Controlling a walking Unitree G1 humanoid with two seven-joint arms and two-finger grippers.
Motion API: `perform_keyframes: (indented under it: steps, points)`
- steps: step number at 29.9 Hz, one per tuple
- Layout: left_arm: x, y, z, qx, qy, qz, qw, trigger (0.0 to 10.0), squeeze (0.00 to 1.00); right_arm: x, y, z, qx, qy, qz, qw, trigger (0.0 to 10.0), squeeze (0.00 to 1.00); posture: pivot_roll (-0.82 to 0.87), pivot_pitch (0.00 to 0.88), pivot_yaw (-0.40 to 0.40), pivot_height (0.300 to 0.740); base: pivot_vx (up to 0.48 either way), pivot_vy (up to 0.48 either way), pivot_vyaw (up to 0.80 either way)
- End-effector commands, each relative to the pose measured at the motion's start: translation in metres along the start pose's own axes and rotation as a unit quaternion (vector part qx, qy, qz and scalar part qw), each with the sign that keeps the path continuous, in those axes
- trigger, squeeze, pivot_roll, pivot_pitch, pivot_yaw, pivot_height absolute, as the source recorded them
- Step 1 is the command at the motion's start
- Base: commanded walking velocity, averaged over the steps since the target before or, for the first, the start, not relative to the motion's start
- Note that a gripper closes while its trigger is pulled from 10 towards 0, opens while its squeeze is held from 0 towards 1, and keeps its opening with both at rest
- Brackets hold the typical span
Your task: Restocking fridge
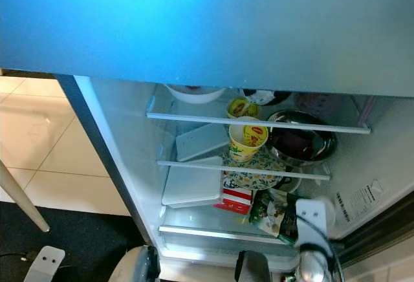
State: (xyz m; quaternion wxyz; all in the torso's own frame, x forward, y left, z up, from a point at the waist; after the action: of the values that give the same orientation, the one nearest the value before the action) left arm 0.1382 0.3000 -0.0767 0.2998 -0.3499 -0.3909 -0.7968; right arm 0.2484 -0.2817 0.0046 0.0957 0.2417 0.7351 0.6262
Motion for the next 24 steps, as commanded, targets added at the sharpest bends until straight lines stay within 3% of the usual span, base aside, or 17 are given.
perform_keyframes:
  steps: [1, 8, 13, 17, 24]
  points:
    - [0.002, -0.005, -0.002, -0.003, -0.005, 0.006, 1.0, 10.0, 0.3, -0.007, 0.013, -0.005, -0.006, 0.008, -0.022, 1.0, 10.0, 0.0, 0.03, 0.088, -0.012, 0.53, 0.0, 0.0, 0.0]
    - [0.002, -0.006, -0.003, 0.001, -0.003, 0.008, 1.0, 10.0, 0.3, -0.007, 0.016, 0.002, 0.016, 0.074, -0.026, 0.997, 10.0, 0.0, 0.04, 0.102, -0.033, 0.53, 0.0, 0.0, 0.0]
    - [0.002, -0.007, -0.004, 0.005, -0.004, 0.01, 1.0, 10.0, 0.3, -0.006, 0.027, -0.014, 0.051, 0.108, -0.047, 0.992, 10.0, 0.0, 0.04, 0.105, -0.037, 0.53, 0.0, 0.0, 0.0]
    - [0.002, -0.007, -0.005, 0.006, -0.006, 0.01, 1.0, 10.0, 0.3, 0.008, 0.029, -0.019, 0.08, 0.173, -0.052, 0.98, 10.0, 0.0, 0.03, 0.111, -0.049, 0.53, 0.0, 0.0, 0.0]
    - [0.003, -0.008, -0.004, 0.007, -0.007, 0.009, 1.0, 10.0, 0.29, 0.03, 0.049, -0.019, 0.1, 0.212, -0.098, 0.967, 10.0, 0.0, 0.01, 0.118, -0.056, 0.53, 0.0, 0.0, 0.0]
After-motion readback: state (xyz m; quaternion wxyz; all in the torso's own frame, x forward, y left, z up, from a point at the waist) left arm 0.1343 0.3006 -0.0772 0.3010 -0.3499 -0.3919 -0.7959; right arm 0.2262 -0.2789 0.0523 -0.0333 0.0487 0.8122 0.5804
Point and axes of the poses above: a point about 5 cm out from each wrist's last joint towards the gripper, its own x axis pointing back from the gripper into the wrist, its own y axis along the axis of the wrist's last joint, z = x × y, the point moved 1 cm from there along -x, pointing out of the wrist towards the gripper, and after that the axes turned 14 degrees about -x, right-handed, at the moved point
